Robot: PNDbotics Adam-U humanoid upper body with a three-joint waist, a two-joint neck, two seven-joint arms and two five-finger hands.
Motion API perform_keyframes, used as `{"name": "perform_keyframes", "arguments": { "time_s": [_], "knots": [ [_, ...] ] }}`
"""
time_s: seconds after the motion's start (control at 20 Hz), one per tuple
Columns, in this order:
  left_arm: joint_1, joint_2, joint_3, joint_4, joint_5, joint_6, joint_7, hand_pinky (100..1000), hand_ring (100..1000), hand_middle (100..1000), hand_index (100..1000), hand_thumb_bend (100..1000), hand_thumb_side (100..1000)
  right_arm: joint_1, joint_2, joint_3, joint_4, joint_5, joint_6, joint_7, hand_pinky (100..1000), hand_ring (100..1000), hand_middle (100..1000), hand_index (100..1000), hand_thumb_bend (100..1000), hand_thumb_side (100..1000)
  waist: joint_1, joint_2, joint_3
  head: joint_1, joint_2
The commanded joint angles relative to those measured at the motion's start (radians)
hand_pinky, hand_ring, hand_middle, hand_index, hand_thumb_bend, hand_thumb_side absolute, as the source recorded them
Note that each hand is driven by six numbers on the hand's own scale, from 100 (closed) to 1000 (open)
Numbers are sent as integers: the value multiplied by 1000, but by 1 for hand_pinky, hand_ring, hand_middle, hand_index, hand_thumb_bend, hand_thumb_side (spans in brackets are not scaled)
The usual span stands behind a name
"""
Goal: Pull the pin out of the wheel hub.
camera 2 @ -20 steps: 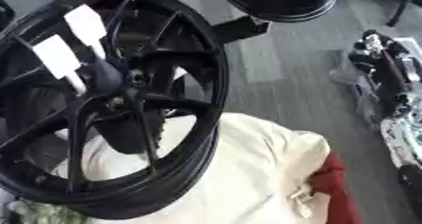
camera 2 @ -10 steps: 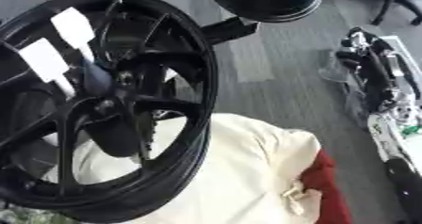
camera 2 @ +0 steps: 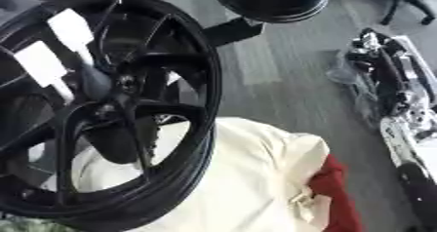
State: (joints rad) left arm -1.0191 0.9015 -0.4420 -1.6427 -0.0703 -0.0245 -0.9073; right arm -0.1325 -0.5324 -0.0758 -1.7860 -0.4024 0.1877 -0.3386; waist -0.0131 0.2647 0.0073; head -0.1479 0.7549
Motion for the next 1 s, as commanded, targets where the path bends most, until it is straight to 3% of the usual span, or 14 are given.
{"name": "perform_keyframes", "arguments": {
  "time_s": [0.05,0.55,0.75,0.8,1.0],
  "knots": [
    [-34,-6,-13,28,-6,-19,0,831,752,676,765,579,336,-13,-23,-4,-13,2,-1,3,854,724,719,824,100,634,2,-23,-4,1,-2],
    [-66,-53,-71,109,-15,-54,0,835,760,701,765,561,306,-22,-24,-4,-14,0,0,2,854,723,718,824,100,632,4,-14,-23,2,-9],
    [-63,-56,-88,133,-35,-69,0,839,767,717,769,528,195,-23,-24,-4,-13,1,0,1,853,723,718,824,100,632,5,-12,-24,3,-12],
    [-61,-56,-95,139,-41,-73,0,836,754,715,768,514,160,-23,-25,-4,-14,1,0,1,853,723,718,824,100,632,5,-12,-25,3,-11],
    [-58,-53,-100,142,-53,-88,0,816,665,678,762,526,159,-23,-24,-4,-13,1,0,1,853,723,718,824,100,633,4,-11,-24,4,-9]
  ]
}}
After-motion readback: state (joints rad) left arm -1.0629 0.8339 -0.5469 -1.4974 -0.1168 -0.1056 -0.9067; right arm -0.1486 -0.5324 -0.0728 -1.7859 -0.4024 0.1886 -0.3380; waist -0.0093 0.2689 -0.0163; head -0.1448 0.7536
